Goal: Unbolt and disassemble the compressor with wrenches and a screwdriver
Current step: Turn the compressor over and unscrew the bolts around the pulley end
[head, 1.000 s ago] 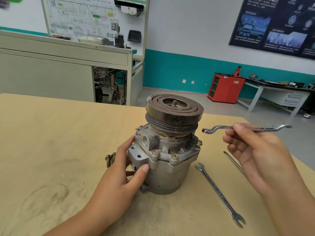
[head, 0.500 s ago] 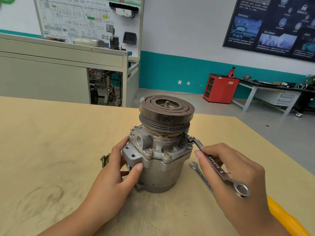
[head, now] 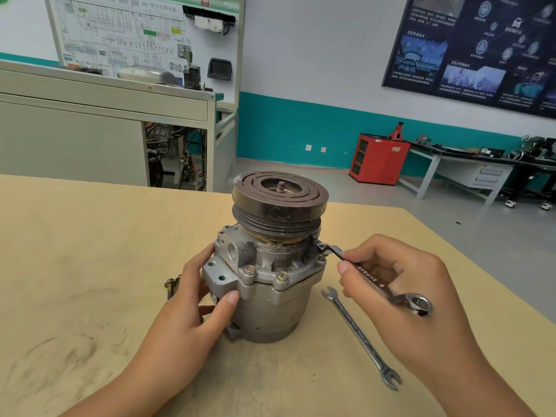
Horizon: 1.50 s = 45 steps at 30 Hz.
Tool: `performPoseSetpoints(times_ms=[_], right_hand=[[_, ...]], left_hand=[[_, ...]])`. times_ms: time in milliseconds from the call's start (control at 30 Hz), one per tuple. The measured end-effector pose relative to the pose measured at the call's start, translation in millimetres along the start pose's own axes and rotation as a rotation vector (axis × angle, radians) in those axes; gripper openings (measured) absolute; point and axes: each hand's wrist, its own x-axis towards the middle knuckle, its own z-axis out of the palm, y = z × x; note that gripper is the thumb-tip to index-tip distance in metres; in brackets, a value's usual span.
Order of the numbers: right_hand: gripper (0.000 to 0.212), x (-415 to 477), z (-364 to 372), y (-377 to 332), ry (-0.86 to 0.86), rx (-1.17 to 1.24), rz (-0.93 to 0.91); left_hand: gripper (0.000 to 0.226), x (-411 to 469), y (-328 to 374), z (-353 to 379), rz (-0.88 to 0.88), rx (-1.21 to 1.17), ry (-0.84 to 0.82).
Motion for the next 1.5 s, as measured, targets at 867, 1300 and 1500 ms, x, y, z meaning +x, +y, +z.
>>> performPoseSetpoints(times_ms=[867, 1300, 1500], right_hand=[[0.006, 62.4, 7.4, 68.7, -0.149, 1.008, 0.660], [0.029, 92.5, 37.1, 63.9, -0.016, 0.893, 0.676], [0.019, 71.5, 6.7, 48.1, 0.124, 0.959, 0.647]], left_hand=[[0.077, 0.2, -3.6, -0.5, 0.003, -0.019, -0.003], [0.076, 0.9, -4.2, -0.1, 0.002, -0.010, -0.009], [0.076, 0.8, -3.5, 0.7, 0.001, -0.007, -0.005]])
